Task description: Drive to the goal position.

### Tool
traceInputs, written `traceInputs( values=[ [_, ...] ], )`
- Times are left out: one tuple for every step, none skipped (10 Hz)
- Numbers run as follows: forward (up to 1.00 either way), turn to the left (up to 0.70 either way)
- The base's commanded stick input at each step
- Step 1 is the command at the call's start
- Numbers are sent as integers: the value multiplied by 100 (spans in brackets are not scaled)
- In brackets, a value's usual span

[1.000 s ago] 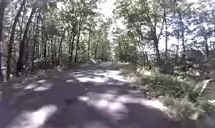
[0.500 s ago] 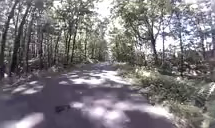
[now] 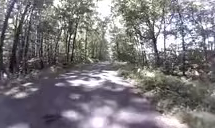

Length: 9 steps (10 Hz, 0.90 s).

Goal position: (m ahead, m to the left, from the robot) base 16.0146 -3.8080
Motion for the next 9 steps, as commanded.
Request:
traceInputs(
  values=[
    [45, 0],
    [45, 0],
    [45, 0],
    [45, 0],
    [45, 0],
    [45, 0],
    [45, 0],
    [45, 0],
    [45, 0]
  ],
)
